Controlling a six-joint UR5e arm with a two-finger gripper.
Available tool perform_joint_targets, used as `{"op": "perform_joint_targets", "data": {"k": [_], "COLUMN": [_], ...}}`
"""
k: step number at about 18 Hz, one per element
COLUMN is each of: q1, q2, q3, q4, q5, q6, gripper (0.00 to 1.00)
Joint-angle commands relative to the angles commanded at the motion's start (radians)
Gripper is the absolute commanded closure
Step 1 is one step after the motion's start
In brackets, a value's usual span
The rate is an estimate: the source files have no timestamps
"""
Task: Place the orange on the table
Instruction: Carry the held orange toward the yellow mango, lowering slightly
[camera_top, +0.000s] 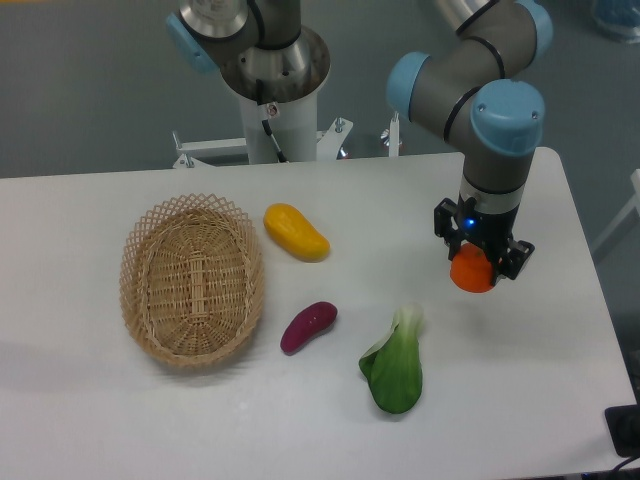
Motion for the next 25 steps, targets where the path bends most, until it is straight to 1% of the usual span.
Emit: {"op": "perform_joint_targets", "data": {"k": [3, 5, 10, 17, 20, 25], "q1": [-0.003, -0.005, -0.006, -0.003, -0.008, -0.017], "q2": [-0.002, -0.003, -0.003, -0.002, 0.0, 0.002], "q3": [0.005, 0.018, 0.014, -0.002, -0.028, -0.041], "q4": [-0.003, -0.006, -0.006, -0.003, 0.006, 0.011], "q5": [0.005, 0.021, 0.023, 0.018, 0.017, 0.017], "q6": [-0.008, -0.009, -0.008, -0.009, -0.012, -0.052], "gripper": [0.62, 0.62, 0.61, 0.62, 0.62, 0.62]}}
